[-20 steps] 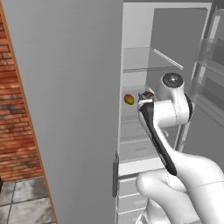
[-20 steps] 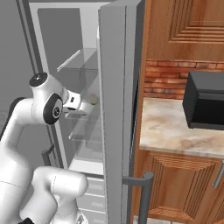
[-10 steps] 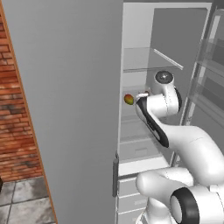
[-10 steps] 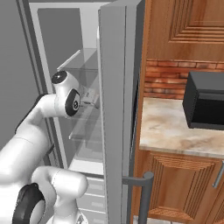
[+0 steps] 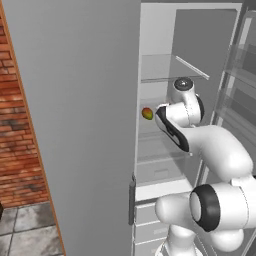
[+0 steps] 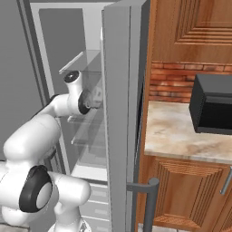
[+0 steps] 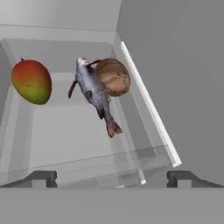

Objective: Open the fridge, remove the mango, potato, and fish, and place them on any counter.

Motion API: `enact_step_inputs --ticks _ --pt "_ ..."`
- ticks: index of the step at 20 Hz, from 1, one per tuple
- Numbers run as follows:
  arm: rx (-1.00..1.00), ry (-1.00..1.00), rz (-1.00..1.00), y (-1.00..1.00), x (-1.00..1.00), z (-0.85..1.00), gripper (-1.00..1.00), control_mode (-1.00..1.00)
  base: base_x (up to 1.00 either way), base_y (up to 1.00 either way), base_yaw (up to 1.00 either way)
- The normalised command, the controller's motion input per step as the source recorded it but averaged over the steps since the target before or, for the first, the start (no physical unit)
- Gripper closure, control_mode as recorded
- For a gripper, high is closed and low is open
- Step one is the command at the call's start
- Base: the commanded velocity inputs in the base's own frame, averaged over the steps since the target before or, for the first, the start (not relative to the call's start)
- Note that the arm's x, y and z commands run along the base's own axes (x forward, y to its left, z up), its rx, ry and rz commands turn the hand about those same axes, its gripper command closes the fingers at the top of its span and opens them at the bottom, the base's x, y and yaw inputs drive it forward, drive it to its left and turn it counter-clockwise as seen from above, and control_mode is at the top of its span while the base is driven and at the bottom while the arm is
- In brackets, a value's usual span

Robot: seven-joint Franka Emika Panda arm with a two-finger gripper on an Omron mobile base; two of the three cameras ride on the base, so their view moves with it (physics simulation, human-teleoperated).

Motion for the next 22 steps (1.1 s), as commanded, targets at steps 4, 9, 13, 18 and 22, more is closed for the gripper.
enact_step_inputs --ticks 4,9,13,18,22 --pt "-0.07 0.00 0.00 -0.23 0.15 -0.49 -1.00 -1.00 0.00 0.00 0.00" --pt "-0.02 0.00 0.01 -0.05 0.40 -0.30 -1.00 -1.00 0.00 0.00 0.00" --pt "0.00 0.00 0.04 0.00 0.58 -0.19 -1.00 -1.00 0.00 0.00 0.00" --pt "0.00 0.01 0.04 -0.01 0.53 -0.17 -1.00 -1.00 0.00 0.00 0.00" --pt "0.00 0.00 0.02 -0.08 0.33 -0.18 -1.00 -1.00 0.00 0.00 0.00"
